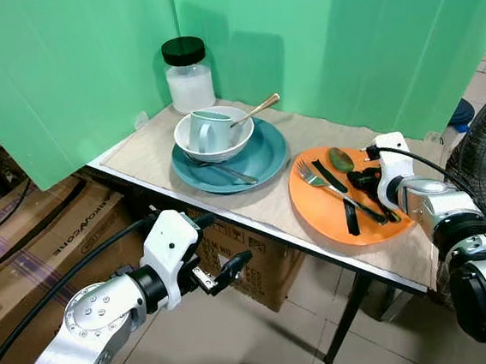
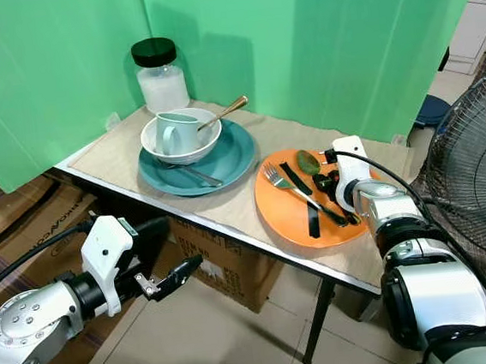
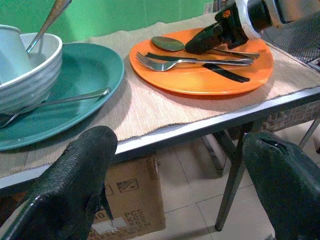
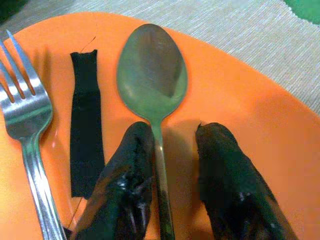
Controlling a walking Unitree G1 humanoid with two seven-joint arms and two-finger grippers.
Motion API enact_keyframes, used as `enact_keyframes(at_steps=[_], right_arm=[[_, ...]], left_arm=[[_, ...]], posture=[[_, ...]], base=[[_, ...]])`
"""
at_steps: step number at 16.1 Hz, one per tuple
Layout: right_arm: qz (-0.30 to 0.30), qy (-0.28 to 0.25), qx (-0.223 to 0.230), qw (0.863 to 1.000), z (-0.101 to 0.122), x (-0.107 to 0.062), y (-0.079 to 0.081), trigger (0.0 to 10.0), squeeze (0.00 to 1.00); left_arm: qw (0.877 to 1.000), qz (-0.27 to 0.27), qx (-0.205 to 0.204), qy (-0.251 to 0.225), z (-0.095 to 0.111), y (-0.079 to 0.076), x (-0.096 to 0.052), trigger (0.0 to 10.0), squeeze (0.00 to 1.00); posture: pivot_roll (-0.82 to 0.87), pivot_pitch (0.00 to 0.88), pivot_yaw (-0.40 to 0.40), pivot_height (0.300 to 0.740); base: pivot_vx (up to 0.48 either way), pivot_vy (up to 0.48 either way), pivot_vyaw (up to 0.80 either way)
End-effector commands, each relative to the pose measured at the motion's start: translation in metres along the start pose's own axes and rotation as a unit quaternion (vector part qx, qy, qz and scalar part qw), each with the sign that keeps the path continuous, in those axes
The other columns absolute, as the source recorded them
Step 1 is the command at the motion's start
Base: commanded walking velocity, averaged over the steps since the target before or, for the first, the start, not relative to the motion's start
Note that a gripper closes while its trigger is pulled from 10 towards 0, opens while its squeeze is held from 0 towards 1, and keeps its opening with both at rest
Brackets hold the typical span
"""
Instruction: Setting the table
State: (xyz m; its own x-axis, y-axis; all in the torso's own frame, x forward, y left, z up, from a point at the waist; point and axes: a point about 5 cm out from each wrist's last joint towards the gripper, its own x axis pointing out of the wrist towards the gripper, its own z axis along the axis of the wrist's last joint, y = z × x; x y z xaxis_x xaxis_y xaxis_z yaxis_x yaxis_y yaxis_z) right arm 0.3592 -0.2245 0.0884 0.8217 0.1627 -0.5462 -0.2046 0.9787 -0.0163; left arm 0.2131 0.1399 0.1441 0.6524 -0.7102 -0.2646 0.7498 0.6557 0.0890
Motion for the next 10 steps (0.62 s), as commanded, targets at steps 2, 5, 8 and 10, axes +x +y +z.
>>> enact_keyframes(at_steps=[2,5,8,10], right_arm=[[0.005,0.051,0.009,0.999,-0.0211,0.0005,0.0016,0.0,0.00],[0.011,0.048,0.011,0.999,-0.0205,0.0011,0.0034,0.0,0.00],[0.017,0.040,0.013,0.999,-0.0176,0.0016,0.0049,0.0,0.00],[0.017,0.029,0.019,0.999,-0.0150,0.0022,0.0061,0.0,0.00]], left_arm=[[1.000,-0.008,0.003,0.002,-0.0003,0.0006,0.0015,10.0,0.00],[1.000,-0.008,0.005,0.002,-0.0001,0.0009,0.0020,10.0,0.00],[1.000,-0.007,0.006,0.001,0.0003,0.0015,0.0023,10.0,0.00],[1.000,-0.005,0.006,-0.001,0.0010,0.0021,0.0029,10.0,0.00]], posture=[[0.14,0.000,0.044,0.740],[0.14,0.000,0.045,0.740],[0.14,0.000,0.044,0.740],[0.14,0.000,0.044,0.740]], base=[[0.000,0.000,0.00],[0.000,0.000,0.00],[0.000,0.000,0.00],[0.000,0.000,0.00]])
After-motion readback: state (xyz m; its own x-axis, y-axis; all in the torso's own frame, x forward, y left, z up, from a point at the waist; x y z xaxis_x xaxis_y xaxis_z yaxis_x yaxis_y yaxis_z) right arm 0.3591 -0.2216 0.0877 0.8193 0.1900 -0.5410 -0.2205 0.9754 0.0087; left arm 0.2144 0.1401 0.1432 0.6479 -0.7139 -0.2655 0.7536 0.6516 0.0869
